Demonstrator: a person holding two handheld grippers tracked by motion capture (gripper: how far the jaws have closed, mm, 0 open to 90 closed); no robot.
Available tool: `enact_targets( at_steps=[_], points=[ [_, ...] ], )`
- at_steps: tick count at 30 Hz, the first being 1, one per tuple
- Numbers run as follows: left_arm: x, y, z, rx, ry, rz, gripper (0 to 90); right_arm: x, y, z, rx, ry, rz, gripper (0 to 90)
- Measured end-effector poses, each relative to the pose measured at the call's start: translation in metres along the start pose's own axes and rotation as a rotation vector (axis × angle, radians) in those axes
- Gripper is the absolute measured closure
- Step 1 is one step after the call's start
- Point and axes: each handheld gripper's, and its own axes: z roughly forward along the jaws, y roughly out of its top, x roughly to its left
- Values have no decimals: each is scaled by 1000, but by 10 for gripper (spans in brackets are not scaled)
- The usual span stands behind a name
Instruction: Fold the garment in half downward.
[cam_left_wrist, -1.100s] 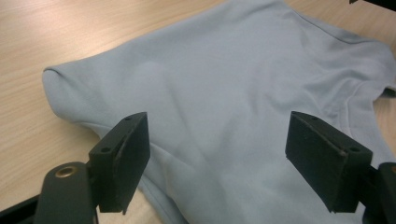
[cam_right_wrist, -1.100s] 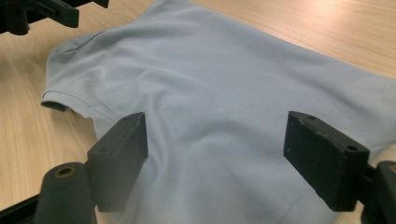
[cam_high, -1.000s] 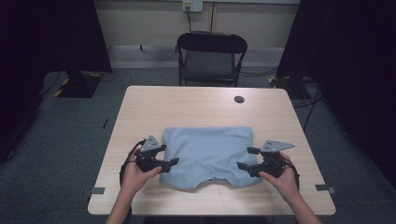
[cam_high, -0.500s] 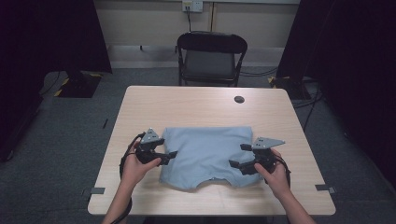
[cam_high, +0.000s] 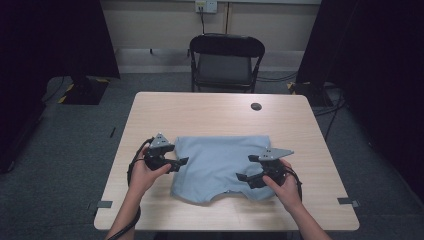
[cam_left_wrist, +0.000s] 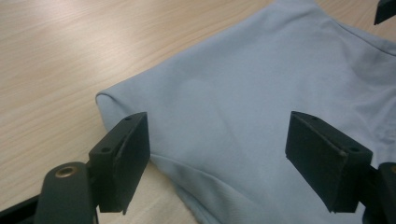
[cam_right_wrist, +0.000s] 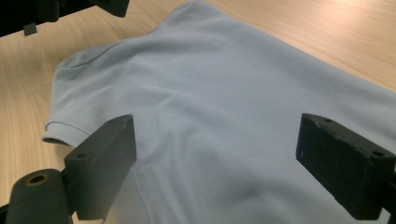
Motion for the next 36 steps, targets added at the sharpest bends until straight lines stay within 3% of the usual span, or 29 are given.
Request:
enact_targets(
  at_steps=[19,36],
  points=[
    [11,9,9,4,-14,3,220,22,10,16,6,20,-23,115],
    [31,11,8,13,15,-1,237,39,18,42,29,55,-45,115]
  ],
)
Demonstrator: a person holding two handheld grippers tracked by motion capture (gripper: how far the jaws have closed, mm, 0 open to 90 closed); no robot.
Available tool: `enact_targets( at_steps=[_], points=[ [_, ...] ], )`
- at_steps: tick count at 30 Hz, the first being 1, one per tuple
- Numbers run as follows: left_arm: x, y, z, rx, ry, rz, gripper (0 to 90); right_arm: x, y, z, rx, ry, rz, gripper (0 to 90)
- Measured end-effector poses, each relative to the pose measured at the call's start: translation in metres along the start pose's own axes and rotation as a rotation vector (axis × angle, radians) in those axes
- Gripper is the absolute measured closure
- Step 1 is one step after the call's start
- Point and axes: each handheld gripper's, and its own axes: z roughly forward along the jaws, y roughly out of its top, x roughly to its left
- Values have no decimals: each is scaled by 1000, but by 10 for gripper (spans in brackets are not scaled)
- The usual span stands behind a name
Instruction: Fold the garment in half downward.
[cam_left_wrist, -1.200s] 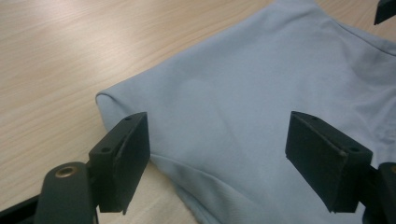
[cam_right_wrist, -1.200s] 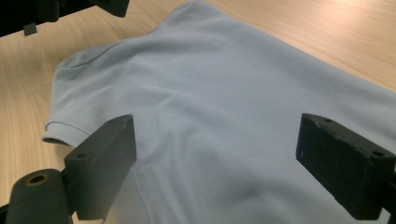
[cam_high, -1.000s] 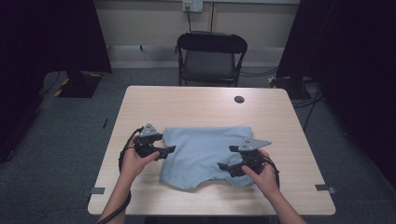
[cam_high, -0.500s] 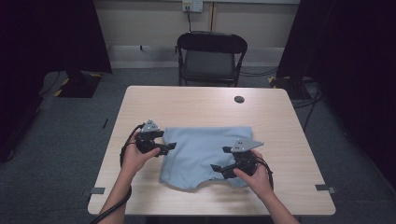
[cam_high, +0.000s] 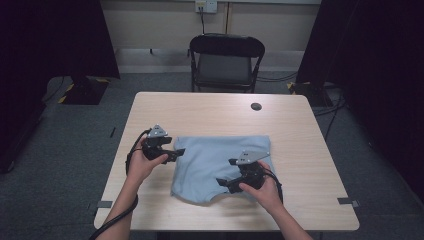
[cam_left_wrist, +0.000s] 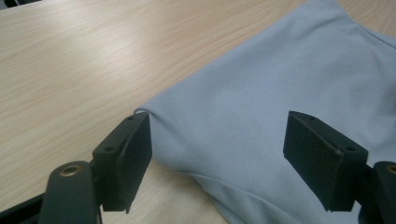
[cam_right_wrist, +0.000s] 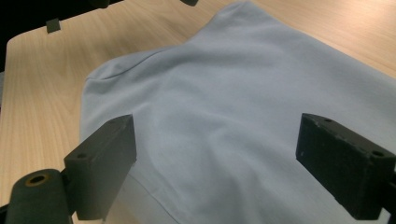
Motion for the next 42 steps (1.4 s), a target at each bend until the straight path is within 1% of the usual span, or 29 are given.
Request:
enact_targets(
  at_steps=[3,4,7,9,10,11,14,18,19,26,28,31,33,35,38,40,42],
  points=[
    [3,0,2,7,6,-8,236,4,2,5,-2,7,-8,115],
    [5,0,2,14,10,-2,236,5,3,7,-3,8,-10,115],
    [8,1,5,14,15,-13,236,8,5,12,0,18,-16,116],
    [10,2,7,18,18,-11,236,10,6,15,2,26,-17,115],
    [11,2,8,17,20,-16,236,11,6,17,4,28,-16,116],
    [12,3,9,21,21,-11,236,12,7,18,1,30,-19,115],
    [15,5,11,24,27,-18,236,15,10,21,-4,38,-19,116],
    [19,8,13,19,32,-14,236,20,14,26,-9,43,-25,117],
    [19,9,14,18,32,-18,236,21,14,27,-5,45,-25,117],
    [26,10,19,39,44,-14,231,29,17,36,0,62,-32,117],
    [28,11,20,33,49,-23,228,30,16,38,2,63,-35,117],
    [31,12,21,34,52,-25,228,32,17,40,9,65,-41,117],
    [31,13,21,38,53,-18,228,34,18,41,12,67,-44,117],
    [33,13,22,40,48,-21,228,35,19,43,12,68,-46,117],
    [36,12,25,55,54,-17,226,38,19,46,17,73,-47,117],
    [38,12,27,54,63,-32,224,41,20,49,19,78,-49,117],
    [40,11,29,54,61,-34,224,43,20,52,21,83,-55,117]
  ],
)
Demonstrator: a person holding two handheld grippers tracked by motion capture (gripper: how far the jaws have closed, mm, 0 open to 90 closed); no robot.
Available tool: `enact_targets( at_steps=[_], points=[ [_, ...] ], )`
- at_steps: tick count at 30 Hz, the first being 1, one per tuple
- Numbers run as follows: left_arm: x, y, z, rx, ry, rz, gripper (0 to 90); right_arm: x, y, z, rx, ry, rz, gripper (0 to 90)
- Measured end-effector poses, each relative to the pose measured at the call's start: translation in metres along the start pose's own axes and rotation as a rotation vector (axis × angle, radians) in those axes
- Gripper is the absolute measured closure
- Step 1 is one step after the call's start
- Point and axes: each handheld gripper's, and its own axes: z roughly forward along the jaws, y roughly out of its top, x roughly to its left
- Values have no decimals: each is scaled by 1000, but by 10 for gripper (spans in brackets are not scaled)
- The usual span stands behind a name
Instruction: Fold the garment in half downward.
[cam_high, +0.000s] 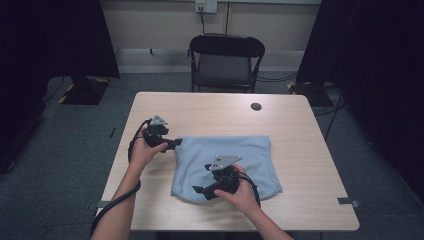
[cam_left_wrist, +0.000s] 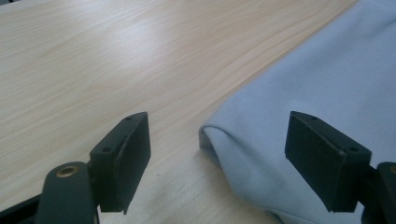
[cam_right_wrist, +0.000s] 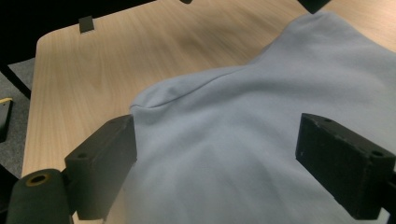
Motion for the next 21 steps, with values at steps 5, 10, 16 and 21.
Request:
enact_targets(
  at_steps=[5,10,16,21],
  points=[
    [1,-1,5,12,-3,8,224,5,2,7,6,7,-13,117],
    [1,-3,9,17,-12,9,224,13,6,17,10,23,-26,120],
    [2,-5,6,18,-13,14,224,22,7,34,35,41,-47,136],
    [5,-9,5,25,-8,17,225,24,9,46,53,47,-59,186]
  ],
)
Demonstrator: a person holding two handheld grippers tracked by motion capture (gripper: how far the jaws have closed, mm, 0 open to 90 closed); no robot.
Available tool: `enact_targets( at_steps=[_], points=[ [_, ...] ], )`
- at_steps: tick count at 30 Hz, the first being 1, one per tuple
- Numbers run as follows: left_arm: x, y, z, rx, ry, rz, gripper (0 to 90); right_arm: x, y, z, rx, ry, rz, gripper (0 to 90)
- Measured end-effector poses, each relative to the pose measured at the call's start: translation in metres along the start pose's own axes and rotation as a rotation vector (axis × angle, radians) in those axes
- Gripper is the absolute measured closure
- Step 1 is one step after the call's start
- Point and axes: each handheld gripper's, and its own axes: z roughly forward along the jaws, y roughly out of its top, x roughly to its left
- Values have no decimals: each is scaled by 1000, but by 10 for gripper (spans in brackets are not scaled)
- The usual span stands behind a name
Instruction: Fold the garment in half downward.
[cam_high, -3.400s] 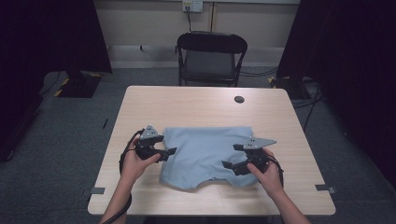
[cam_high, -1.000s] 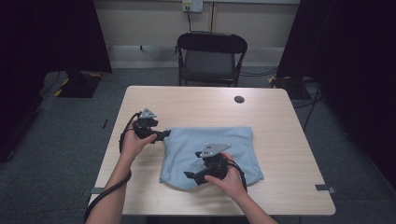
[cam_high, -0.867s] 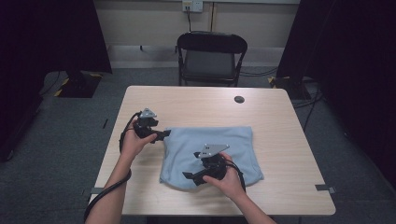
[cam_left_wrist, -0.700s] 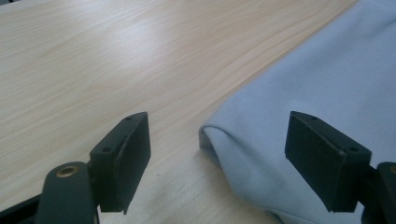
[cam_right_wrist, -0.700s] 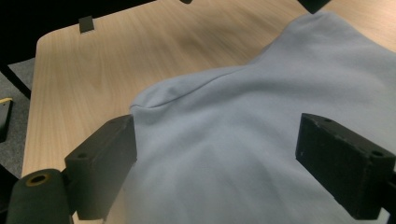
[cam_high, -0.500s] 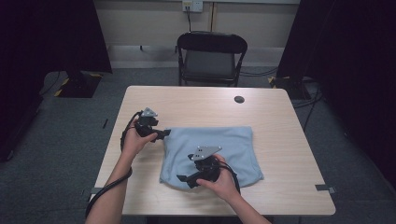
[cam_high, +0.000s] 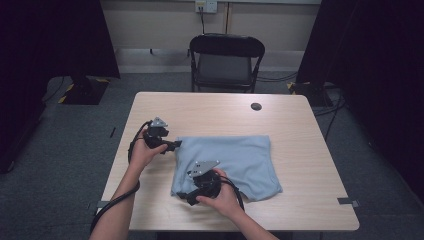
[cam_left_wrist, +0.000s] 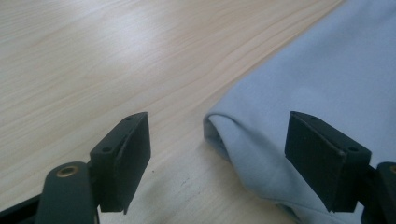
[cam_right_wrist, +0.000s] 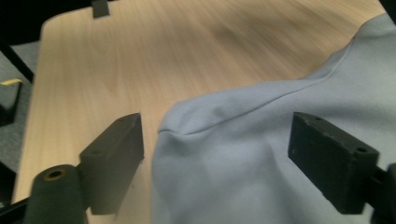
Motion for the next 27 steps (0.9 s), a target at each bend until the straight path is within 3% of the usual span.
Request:
enact_targets(
  at_steps=[10,14,20,27],
  points=[
    [2,-6,8,26,3,1,225,0,-3,20,71,-20,-25,230],
    [3,-8,13,38,15,-10,220,0,-5,22,66,-35,-32,243],
    [2,-8,22,58,30,10,217,4,-6,22,73,-79,-50,328],
    [3,-12,28,46,40,-5,218,3,-7,19,57,-101,-52,525]
  ],
)
